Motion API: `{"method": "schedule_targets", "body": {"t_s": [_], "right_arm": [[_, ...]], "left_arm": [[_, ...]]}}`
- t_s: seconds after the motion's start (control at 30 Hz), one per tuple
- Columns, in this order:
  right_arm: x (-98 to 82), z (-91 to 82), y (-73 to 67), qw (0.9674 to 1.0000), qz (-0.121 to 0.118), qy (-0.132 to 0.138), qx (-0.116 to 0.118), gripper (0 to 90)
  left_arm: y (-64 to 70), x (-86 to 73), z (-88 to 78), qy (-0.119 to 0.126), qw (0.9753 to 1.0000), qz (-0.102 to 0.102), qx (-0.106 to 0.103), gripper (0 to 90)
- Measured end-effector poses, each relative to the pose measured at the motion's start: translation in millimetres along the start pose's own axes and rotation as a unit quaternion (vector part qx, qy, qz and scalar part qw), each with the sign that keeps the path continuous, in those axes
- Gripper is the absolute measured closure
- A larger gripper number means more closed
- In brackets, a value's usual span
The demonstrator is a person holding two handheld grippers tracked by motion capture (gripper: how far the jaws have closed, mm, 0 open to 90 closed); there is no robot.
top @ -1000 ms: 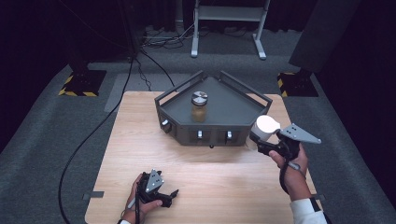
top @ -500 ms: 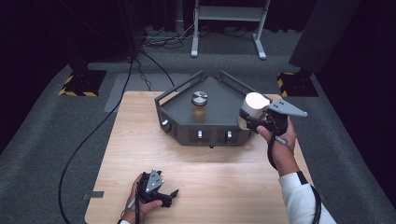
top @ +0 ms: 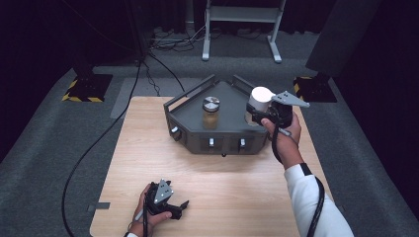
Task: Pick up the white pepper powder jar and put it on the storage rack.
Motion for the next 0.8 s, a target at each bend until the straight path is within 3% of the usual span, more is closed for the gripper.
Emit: {"method": "schedule_targets", "body": {"t_s": [0.33,0.8], "right_arm": [[-0.2,18.8,1.9,0.9999,0.007,-0.005,-0.013,30.0],[-10.0,30.9,4.5,0.9995,0.014,-0.023,-0.018,30.0]], "left_arm": [[0.0,0.0,0.0,0.0,1.0,0.0,0.0,1.2],[0.2,-0.2,0.2,0.001,1.0,-0.001,0.0,1.2]]}}
Point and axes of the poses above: each handheld gripper's, and its own axes: z roughly forward along the jaws, x roughly out of its top, y roughly to its right, the point moved 2 cm from there along z, roughly forward along the jaws, and after that the axes turned 6 degrees about -x, right-handed, at the moved point
